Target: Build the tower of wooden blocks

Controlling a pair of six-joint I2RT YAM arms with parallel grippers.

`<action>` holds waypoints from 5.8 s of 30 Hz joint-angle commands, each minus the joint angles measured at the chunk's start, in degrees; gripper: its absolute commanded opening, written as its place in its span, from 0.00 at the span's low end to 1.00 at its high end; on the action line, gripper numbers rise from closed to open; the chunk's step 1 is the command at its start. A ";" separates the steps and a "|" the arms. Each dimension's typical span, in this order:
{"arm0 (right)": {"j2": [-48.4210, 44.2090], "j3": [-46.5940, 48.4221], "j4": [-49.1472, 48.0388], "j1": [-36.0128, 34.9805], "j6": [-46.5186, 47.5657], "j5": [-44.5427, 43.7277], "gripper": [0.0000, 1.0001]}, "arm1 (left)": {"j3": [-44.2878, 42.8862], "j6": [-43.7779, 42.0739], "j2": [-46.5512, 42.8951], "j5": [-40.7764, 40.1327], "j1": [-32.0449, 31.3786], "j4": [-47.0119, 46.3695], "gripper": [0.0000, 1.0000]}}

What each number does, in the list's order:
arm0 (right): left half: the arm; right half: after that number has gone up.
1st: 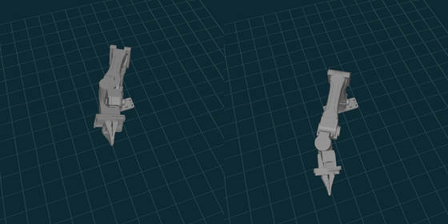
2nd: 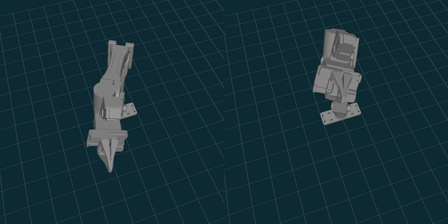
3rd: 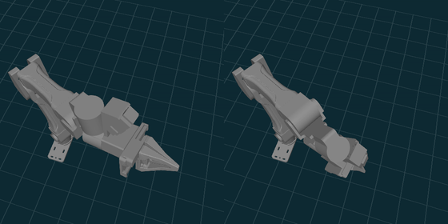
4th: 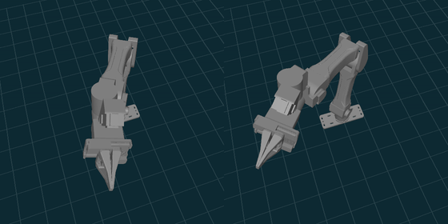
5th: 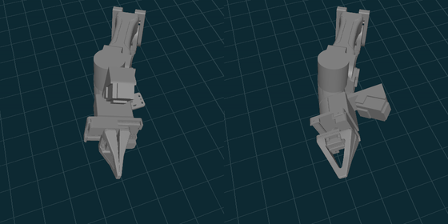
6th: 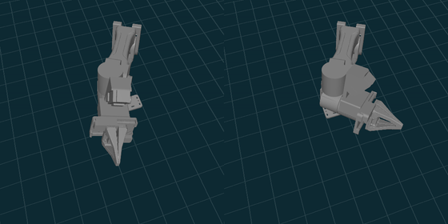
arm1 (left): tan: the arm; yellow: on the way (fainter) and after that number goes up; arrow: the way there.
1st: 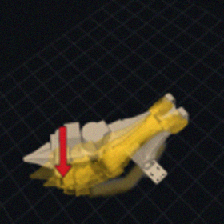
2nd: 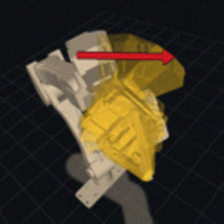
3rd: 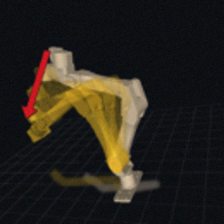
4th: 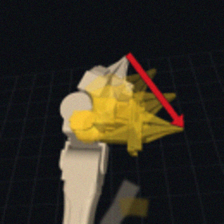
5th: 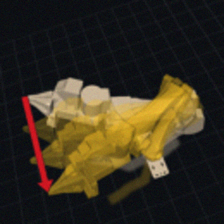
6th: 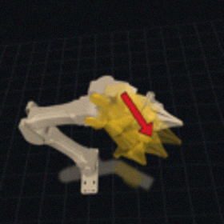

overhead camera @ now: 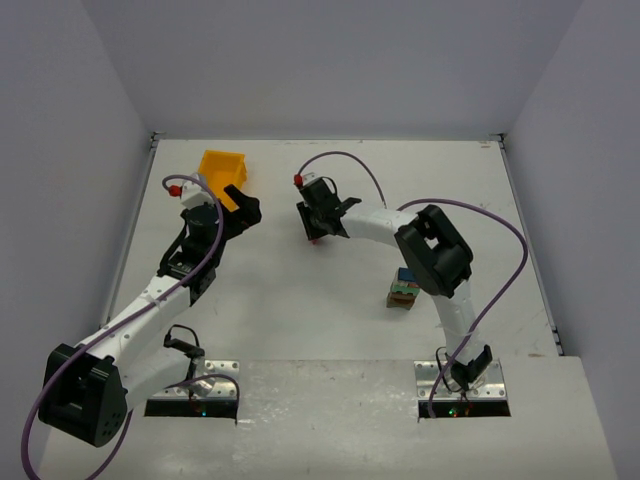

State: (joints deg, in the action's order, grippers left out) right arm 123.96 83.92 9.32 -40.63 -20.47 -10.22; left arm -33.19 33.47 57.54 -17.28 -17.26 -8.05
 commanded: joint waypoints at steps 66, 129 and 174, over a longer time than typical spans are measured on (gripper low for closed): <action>1.74 8.64 16.58 -0.93 -14.72 -22.65 0.99 | 0.85 -0.08 -0.71 0.96 0.03 -4.43 1.00; -17.50 0.63 -6.16 5.20 14.04 -2.39 0.15 | 0.85 -0.69 -0.45 -0.93 0.03 -4.32 1.00; -62.70 -18.79 55.54 22.52 65.78 33.91 0.04 | -2.27 -10.62 7.11 -5.09 -0.06 -4.17 1.00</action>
State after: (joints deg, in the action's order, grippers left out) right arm 61.94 66.52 64.51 -18.57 44.32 23.98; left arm -34.28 23.86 64.78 -21.82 -17.26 -8.92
